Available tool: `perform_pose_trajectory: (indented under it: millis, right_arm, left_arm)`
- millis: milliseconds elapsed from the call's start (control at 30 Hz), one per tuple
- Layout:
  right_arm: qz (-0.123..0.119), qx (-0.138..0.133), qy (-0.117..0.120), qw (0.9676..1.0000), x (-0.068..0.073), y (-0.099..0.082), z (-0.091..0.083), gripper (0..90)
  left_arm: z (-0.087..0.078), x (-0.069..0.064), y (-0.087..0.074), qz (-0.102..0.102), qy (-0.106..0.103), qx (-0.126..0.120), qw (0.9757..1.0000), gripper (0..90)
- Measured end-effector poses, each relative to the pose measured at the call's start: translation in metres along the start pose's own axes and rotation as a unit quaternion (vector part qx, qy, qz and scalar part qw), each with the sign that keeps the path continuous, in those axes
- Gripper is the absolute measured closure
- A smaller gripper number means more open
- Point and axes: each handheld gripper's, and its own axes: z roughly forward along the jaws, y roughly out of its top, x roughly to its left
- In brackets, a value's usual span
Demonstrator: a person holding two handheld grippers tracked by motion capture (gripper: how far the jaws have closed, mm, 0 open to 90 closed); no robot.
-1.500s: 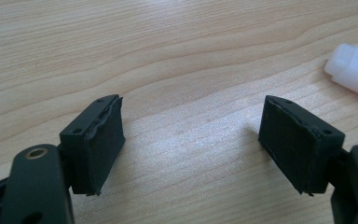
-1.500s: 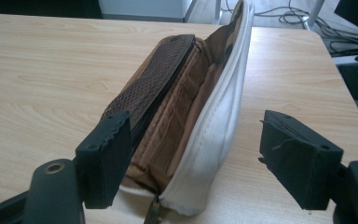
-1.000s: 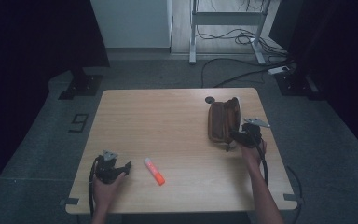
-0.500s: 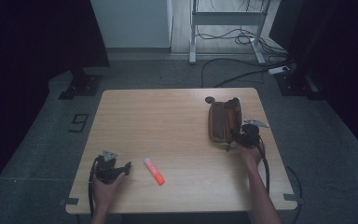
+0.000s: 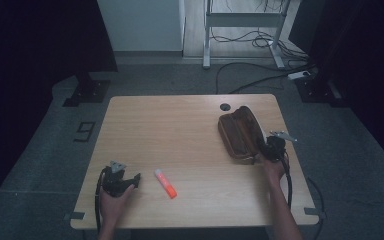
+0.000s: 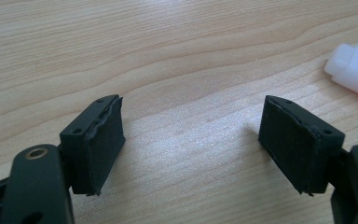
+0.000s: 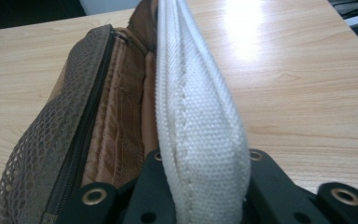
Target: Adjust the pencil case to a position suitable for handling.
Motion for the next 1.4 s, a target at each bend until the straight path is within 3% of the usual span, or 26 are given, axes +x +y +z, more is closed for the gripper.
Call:
perform_pose_trajectory:
  millis: [533, 833, 1100, 1400]
  right_arm:
    - [0.027, -0.036, 0.031, 0.9985, -0.001, 0.003, -0.014, 83.1]
    - [0.047, -0.057, 0.066, 0.9951, 0.0, 0.007, -0.029, 83.1]
    - [0.047, -0.066, 0.091, 0.9926, 0.005, 0.008, -0.039, 83.1]
    - [0.059, -0.073, 0.128, 0.9874, 0.009, 0.01, -0.047, 83.0]
  left_arm:
    - [0.0, 0.0, 0.0, 0.0, 0.0, 0.0, 1.0, 21.8]
    - [0.0, 0.0, 0.0, 0.0, 0.0, 0.0, 1.0, 21.8]
    - [0.0, 0.0, 0.0, 0.0, 0.0, 0.0, 1.0, 21.8]
    - [0.0, 0.0, 0.0, 0.0, 0.0, 0.0, 1.0, 21.8]
